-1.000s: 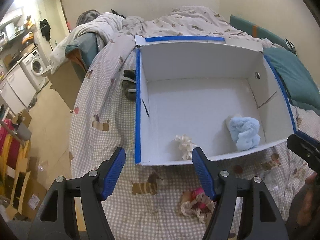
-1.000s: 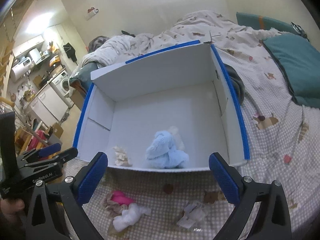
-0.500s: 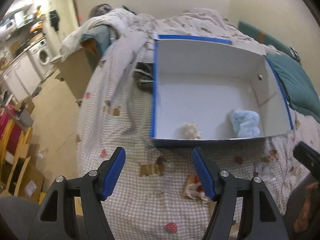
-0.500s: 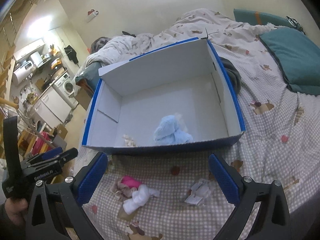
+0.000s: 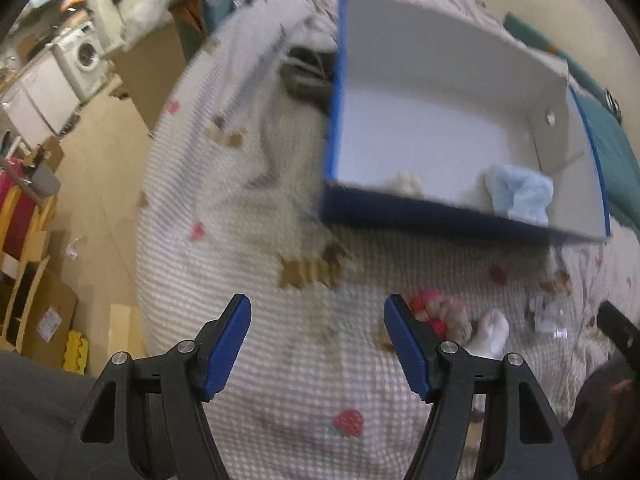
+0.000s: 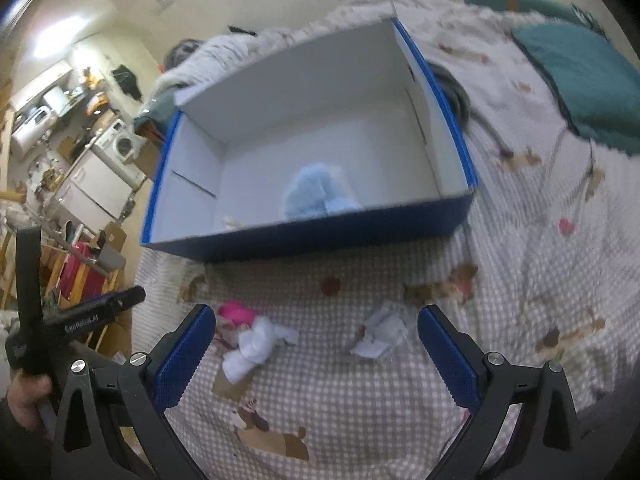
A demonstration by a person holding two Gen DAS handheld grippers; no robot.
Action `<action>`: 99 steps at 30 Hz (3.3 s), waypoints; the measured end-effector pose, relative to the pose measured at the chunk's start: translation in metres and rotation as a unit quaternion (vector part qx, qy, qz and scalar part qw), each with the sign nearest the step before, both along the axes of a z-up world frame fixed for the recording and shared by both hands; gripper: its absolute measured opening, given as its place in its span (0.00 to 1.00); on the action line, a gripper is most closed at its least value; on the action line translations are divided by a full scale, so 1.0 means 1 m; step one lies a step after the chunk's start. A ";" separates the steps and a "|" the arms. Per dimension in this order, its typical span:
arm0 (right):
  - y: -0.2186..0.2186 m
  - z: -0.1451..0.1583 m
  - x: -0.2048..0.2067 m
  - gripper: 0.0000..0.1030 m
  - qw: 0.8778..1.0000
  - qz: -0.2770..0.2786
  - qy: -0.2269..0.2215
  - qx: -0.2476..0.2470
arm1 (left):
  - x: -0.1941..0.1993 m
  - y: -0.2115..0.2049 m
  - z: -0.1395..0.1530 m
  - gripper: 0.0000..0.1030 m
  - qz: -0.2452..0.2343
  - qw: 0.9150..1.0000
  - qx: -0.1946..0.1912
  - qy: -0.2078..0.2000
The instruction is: Organize soft objects
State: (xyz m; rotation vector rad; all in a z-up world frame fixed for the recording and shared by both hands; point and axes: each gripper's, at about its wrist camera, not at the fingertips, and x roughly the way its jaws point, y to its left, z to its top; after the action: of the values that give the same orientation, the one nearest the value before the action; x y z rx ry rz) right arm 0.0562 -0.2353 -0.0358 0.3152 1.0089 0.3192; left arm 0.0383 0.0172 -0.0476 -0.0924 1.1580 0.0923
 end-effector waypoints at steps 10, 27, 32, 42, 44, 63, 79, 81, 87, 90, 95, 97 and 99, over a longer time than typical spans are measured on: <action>0.000 -0.022 0.011 1.00 0.998 -0.019 0.057 0.017 | 0.010 -0.054 -0.055 0.64 -0.088 0.992 0.023 0.092; 0.003 -0.038 0.024 1.00 0.996 -0.026 0.087 0.024 | 0.024 -0.042 -0.061 0.11 -0.080 0.989 -0.092 0.083; 0.001 -0.041 0.025 1.00 0.995 -0.031 0.094 0.027 | 0.011 -0.030 -0.043 0.09 -0.089 0.988 -0.113 0.064; 0.009 -0.040 0.026 1.00 0.995 -0.029 0.091 0.022 | -0.031 0.023 0.016 0.09 -0.053 0.988 -0.140 -0.028; 0.006 -0.042 0.025 1.00 0.995 -0.033 0.094 0.024 | -0.028 0.026 0.021 0.09 -0.050 0.987 -0.148 -0.030; 0.038 -0.049 0.038 1.00 0.969 0.068 0.147 0.186 | -0.039 -0.037 0.017 0.09 -0.182 0.974 -0.135 0.002; 0.060 -0.033 0.037 0.04 0.980 0.102 0.093 0.143 | -0.030 -0.064 -0.008 0.10 -0.176 0.978 -0.108 0.028; 0.061 -0.030 0.035 0.04 0.981 0.109 0.085 0.137 | -0.026 -0.057 -0.016 0.13 -0.155 0.981 -0.109 0.044; 0.060 -0.028 0.033 0.04 0.985 0.108 0.076 0.114 | -0.016 -0.035 -0.038 0.18 -0.085 0.987 -0.107 0.088; 0.051 -0.026 0.033 0.04 0.983 0.100 0.070 0.139 | -0.013 -0.027 -0.042 0.21 -0.065 0.986 -0.119 0.093; 0.036 -0.009 0.029 0.04 0.984 0.080 0.029 0.154 | -0.010 -0.009 -0.046 0.47 -0.031 0.986 -0.130 0.101; 0.030 -0.008 0.029 0.04 0.985 0.068 0.025 0.156 | -0.010 -0.001 -0.047 0.48 -0.016 0.986 -0.131 0.103; 0.026 -0.008 0.030 0.04 0.986 0.058 0.025 0.156 | -0.008 0.002 -0.050 0.48 -0.008 0.984 -0.140 0.108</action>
State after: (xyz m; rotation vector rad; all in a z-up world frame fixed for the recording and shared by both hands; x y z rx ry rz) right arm 0.0864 -0.2093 -0.0438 0.5514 1.0277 0.5805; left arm 0.0301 0.0194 -0.0978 -0.3293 1.3836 -0.0779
